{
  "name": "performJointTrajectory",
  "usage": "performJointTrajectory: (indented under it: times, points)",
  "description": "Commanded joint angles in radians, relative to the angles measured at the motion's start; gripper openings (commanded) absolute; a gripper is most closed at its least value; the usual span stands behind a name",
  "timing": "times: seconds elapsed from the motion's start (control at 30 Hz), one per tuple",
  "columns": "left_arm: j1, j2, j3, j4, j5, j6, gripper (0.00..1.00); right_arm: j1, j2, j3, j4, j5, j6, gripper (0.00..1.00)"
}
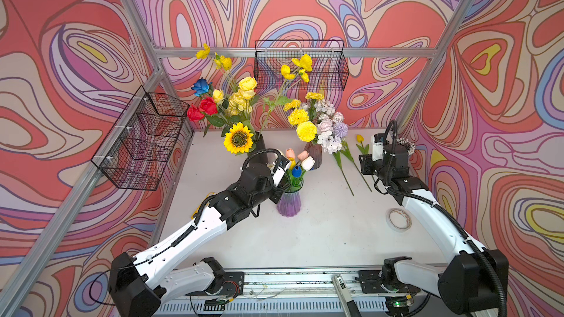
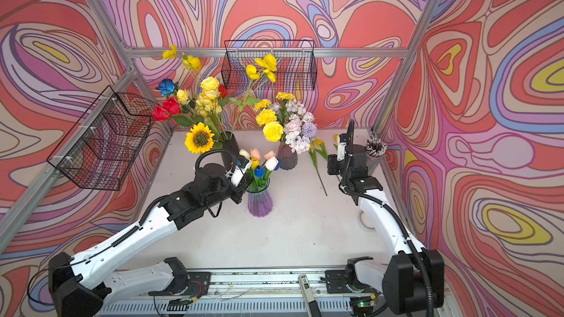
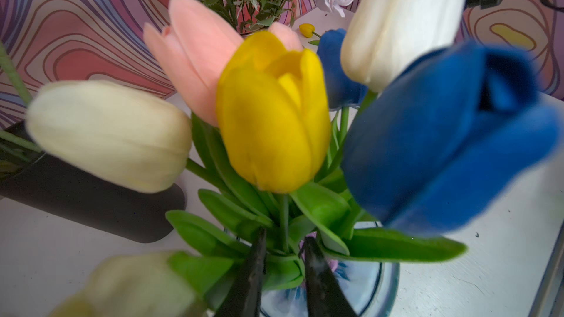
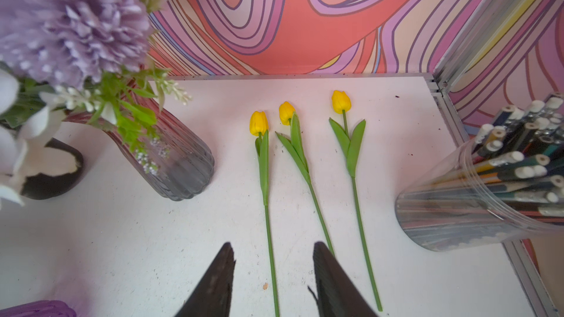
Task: Pick out yellow flowers from the vase
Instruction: Place the flower at the center of the board, then pick up the flower from the vase.
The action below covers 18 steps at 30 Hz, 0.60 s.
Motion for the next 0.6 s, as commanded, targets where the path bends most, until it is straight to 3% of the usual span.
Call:
performJointTrajectory:
  times: [0.0,0.33,0.57]
  points:
    - [-0.009,0.019,0.002,0.032,-0.042,0.023,0.27,-0.002,-0.024,-0.022,0.022,-0.006,0.002,0.44]
    - [-0.018,0.073,0.048,0.038,-0.056,-0.002,0.26,-0.003,-0.055,-0.057,0.051,-0.029,0.012,0.44]
    - [-0.019,0.099,0.06,0.052,-0.047,-0.008,0.2,-0.003,-0.089,-0.068,0.045,-0.012,-0.014,0.44]
